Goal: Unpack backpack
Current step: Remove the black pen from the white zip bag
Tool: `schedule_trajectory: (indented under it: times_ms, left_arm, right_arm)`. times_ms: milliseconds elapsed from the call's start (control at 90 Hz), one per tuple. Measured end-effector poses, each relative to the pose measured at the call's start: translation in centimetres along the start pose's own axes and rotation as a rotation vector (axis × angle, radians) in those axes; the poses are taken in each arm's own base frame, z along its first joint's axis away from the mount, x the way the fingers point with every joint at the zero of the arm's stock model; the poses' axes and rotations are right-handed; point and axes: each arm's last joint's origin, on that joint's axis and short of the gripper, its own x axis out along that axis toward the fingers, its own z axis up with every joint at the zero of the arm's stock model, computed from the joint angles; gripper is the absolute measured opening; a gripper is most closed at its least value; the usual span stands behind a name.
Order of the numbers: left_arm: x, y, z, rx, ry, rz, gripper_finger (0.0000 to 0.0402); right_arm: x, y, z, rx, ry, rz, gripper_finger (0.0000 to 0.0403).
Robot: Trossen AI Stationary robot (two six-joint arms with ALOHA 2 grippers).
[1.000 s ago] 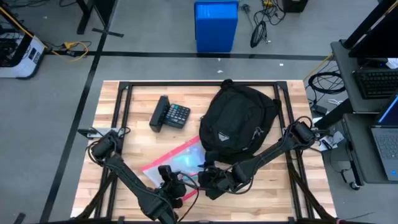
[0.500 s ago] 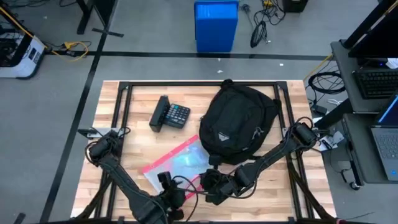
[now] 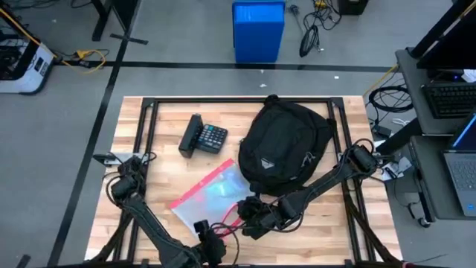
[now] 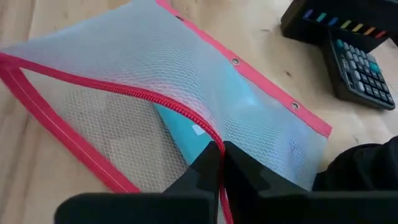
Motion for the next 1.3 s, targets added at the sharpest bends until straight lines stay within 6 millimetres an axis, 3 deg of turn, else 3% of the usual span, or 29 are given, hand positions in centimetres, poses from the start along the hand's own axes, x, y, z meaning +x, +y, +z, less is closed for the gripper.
schedule_trajectory:
  times_ms: [211, 456, 667, 822, 922, 1000, 1178, 1300]
  left_arm:
    - [0.9, 0.1, -0.4, 0.035, 0.019, 0.050, 0.0173]
    - [-1.4, 0.4, 1.2, 0.044, 0.120, -0.011, 0.0160]
    - [-4.0, -1.0, 3.1, 0.141, 0.029, -0.184, 0.0116]
    - [-4.3, -2.1, 4.0, 0.136, -0.049, -0.292, 0.0105]
    - [-3.7, -1.8, 4.8, 0.039, -0.043, -0.300, 0.0104]
    - [-3.1, -1.8, 4.4, 0.023, -0.018, -0.266, 0.0104]
    - [-2.4, -2.2, 1.3, 0.093, -0.003, -0.084, 0.0108]
    - [-2.3, -1.5, 0.6, 0.125, -0.014, 0.022, 0.0122]
  right_arm:
    - [0.0, -0.1, 0.0, 0.002, 0.002, -0.003, 0.0000]
    - [0.1, -0.1, 0.0, 0.006, 0.001, -0.006, 0.0000]
    - [0.1, -0.1, 0.0, 0.002, 0.002, -0.006, 0.0000]
    - [0.1, -0.1, 0.0, -0.018, 0.003, -0.006, 0.0000]
    - [0.1, -0.2, 0.0, -0.020, 0.003, -0.006, 0.0000]
    - [0.1, -0.1, 0.0, -0.022, 0.004, -0.005, 0.0000]
    - [0.1, -0.1, -0.1, -0.030, 0.016, -0.002, 0.0000]
    - [0.1, -0.2, -0.2, -0.035, 0.025, -0.002, 0.0000]
